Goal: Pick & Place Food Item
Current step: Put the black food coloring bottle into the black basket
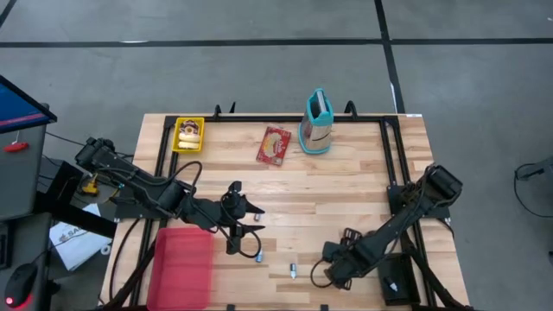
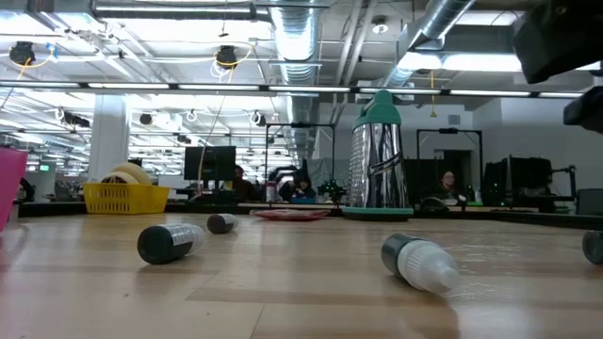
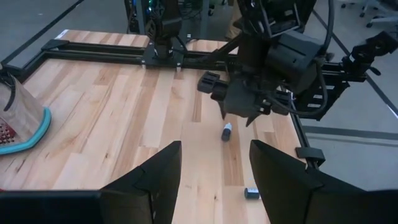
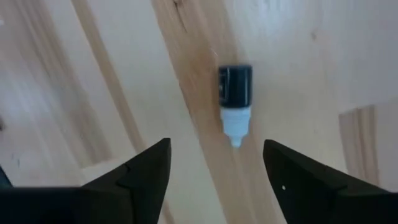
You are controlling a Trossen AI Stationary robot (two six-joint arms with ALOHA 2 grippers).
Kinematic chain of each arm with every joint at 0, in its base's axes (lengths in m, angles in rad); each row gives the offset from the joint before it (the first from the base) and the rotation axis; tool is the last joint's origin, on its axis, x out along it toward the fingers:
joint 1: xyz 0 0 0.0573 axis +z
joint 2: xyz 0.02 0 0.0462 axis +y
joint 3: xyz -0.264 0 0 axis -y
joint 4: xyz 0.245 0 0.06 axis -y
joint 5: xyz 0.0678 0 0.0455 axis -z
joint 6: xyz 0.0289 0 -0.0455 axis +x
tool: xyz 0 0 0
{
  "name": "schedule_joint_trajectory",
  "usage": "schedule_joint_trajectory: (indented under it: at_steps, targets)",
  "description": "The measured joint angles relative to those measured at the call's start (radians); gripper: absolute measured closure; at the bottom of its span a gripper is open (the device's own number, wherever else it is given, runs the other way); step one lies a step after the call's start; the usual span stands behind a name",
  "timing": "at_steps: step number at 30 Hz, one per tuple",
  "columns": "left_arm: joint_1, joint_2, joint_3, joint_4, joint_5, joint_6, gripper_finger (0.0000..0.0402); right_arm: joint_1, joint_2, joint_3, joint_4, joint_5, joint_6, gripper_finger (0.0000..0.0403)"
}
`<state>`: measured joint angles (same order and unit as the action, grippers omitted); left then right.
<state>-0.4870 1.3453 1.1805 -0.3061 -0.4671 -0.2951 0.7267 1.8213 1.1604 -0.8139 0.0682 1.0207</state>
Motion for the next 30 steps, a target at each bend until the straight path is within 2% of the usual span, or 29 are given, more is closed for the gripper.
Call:
schedule_joint_trajectory:
  at_steps: [13,20,24,30]
  targets:
    - [0.0,0.0,0.0,0.001,0.0,0.0,0.0215,-0.015,-0.001,-0.104,0.104,0.037,0.0,0.0155]
    - [0.0,0.0,0.0,0.0,0.001,-0.001,0.0215,-0.038,-0.003,-0.115,0.134,0.035,-0.035,0.0161]
    - [0.0,0.0,0.0,0.001,0.001,-0.001,0.0215,-0.047,-0.003,-0.116,0.131,0.03,-0.059,0.019]
    - [0.0,0.0,0.0,0.0,0.001,-0.001,0.0215,-0.048,-0.003,-0.117,0.143,0.034,-0.072,0.0265]
